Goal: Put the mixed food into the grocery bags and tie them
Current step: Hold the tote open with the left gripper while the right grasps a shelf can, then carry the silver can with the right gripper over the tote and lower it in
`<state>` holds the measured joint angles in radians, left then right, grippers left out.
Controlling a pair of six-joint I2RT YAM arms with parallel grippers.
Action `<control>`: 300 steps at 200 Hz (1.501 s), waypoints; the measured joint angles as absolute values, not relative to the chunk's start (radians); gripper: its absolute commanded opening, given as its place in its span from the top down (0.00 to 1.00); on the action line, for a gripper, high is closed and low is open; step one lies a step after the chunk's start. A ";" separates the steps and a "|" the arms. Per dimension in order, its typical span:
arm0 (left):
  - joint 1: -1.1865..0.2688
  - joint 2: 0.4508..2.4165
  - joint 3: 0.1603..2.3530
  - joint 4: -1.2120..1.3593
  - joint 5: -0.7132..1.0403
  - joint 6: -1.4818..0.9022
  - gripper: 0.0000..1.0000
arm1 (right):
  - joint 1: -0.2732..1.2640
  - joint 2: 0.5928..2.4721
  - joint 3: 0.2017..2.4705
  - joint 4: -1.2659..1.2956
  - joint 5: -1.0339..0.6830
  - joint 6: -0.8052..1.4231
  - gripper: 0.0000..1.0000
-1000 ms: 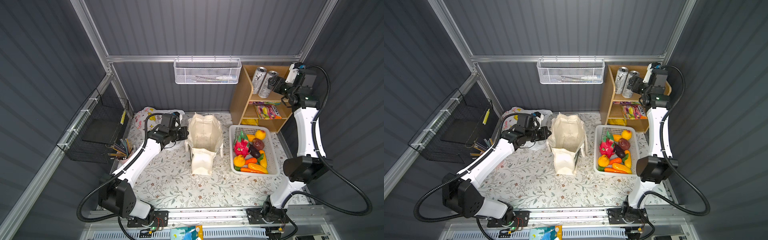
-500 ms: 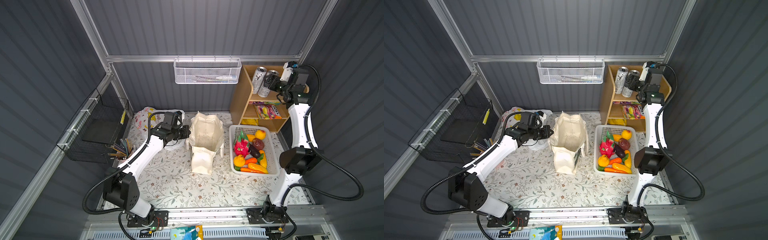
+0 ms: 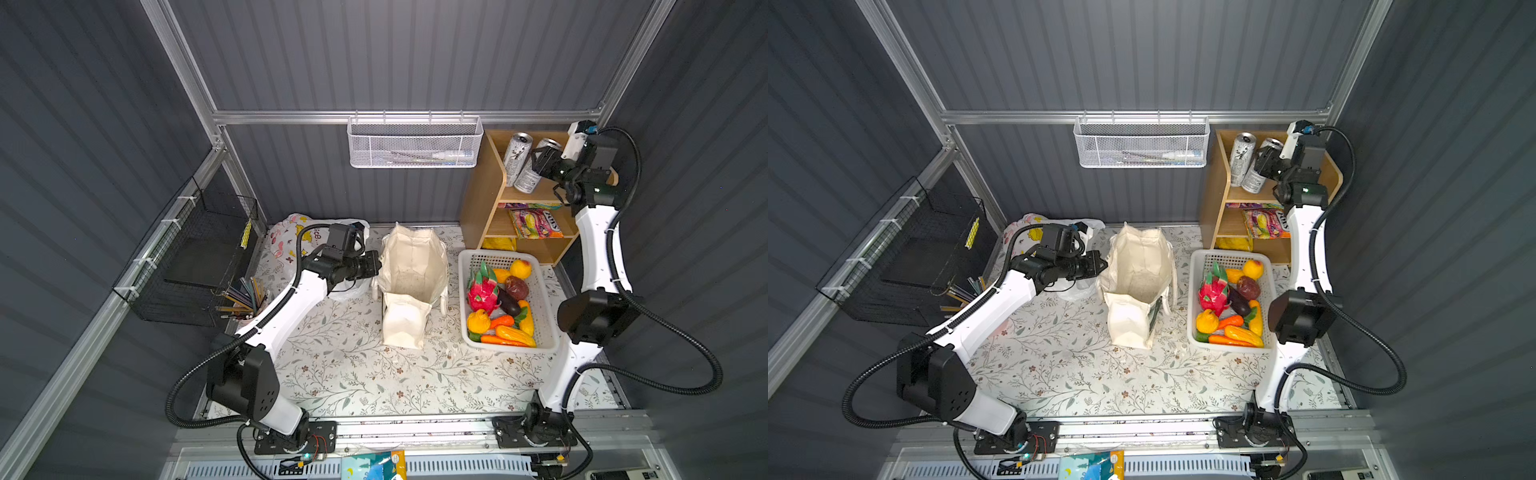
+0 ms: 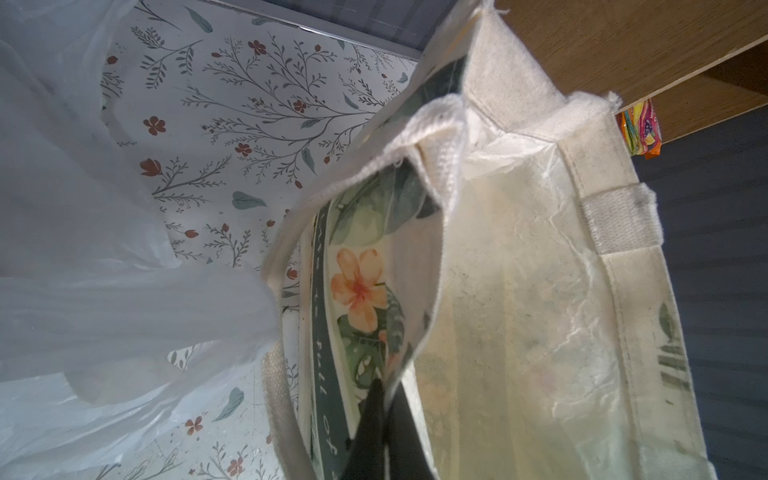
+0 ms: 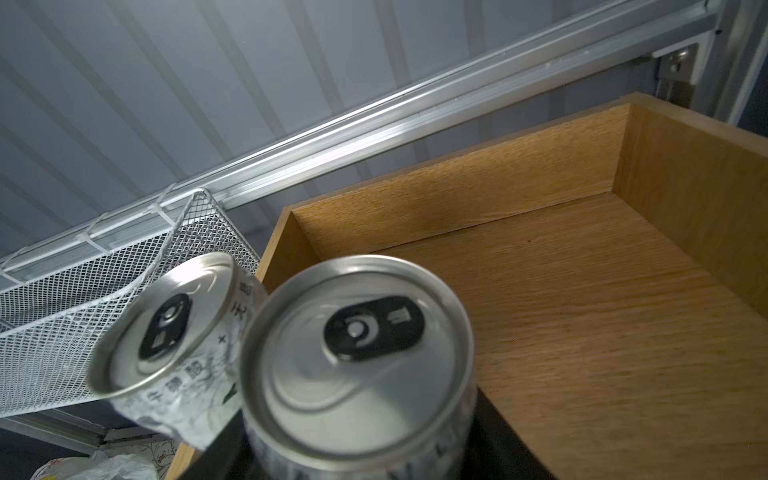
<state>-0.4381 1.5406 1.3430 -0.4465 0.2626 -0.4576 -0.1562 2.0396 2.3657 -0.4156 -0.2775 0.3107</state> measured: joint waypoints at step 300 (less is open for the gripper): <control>-0.450 1.511 1.338 -0.452 0.239 -0.464 1.00 | 0.569 1.525 1.455 -0.097 -0.102 0.213 0.75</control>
<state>-0.4503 1.5112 1.3380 -0.4519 0.2394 -0.4641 0.5694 1.5249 1.4548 -0.0967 -0.1020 0.2127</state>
